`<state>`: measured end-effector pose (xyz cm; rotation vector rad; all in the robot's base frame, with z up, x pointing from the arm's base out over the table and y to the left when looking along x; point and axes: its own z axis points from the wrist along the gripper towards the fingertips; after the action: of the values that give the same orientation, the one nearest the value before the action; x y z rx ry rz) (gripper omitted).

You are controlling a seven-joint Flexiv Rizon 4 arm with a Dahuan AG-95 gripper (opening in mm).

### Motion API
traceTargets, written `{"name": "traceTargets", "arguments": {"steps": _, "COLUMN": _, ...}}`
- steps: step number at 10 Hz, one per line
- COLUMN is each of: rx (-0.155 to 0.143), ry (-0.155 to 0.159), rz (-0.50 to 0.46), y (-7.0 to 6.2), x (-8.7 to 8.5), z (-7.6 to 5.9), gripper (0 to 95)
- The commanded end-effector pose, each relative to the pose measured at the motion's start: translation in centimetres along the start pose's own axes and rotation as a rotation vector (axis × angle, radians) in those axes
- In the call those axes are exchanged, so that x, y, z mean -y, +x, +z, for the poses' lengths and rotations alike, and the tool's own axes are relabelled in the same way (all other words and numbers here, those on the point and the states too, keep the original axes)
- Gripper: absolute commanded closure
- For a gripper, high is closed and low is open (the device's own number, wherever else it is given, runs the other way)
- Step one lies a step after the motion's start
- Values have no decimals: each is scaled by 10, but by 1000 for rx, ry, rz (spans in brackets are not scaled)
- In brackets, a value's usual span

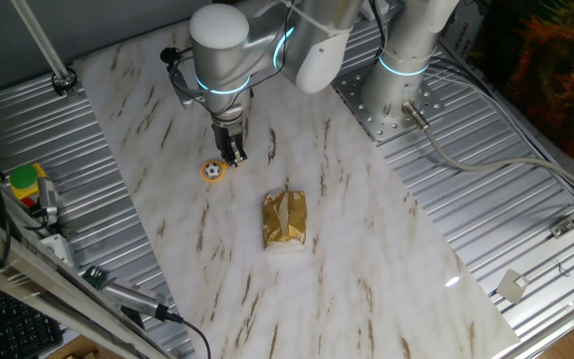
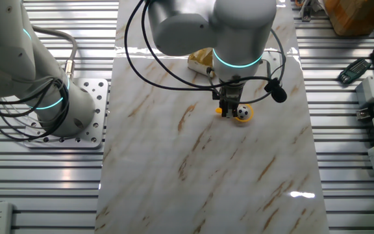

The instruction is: Attach the bubble ring to the ball

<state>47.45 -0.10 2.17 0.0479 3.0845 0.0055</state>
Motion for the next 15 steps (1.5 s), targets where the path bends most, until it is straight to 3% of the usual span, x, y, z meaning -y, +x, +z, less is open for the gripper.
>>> {"name": "traceTargets", "arguments": {"steps": 1, "rx": 2, "ry": -1, "rz": -3, "y": 0, "x": 0, "z": 0, "gripper": 760}}
{"name": "traceTargets", "arguments": {"steps": 7, "rx": 4, "ry": -1, "rz": -4, "y": 0, "x": 0, "z": 0, "gripper": 760}}
{"name": "traceTargets", "arguments": {"steps": 9, "rx": 12, "ry": 0, "rz": -5, "y": -1, "x": 0, "z": -7, "gripper": 760}}
{"name": "traceTargets", "arguments": {"steps": 11, "rx": 12, "ry": 2, "rz": -3, "y": -3, "x": 1, "z": -30, "gripper": 760}}
{"name": "traceTargets", "arguments": {"steps": 12, "rx": 26, "ry": 2, "rz": -4, "y": -3, "x": 0, "z": -44, "gripper": 760}}
{"name": "traceTargets", "arguments": {"steps": 13, "rx": 42, "ry": 11, "rz": -1, "y": -5, "x": -2, "z": -66, "gripper": 760}}
{"name": "traceTargets", "arguments": {"steps": 15, "rx": 39, "ry": 58, "rz": 3, "y": -14, "x": -7, "z": -108, "gripper": 760}}
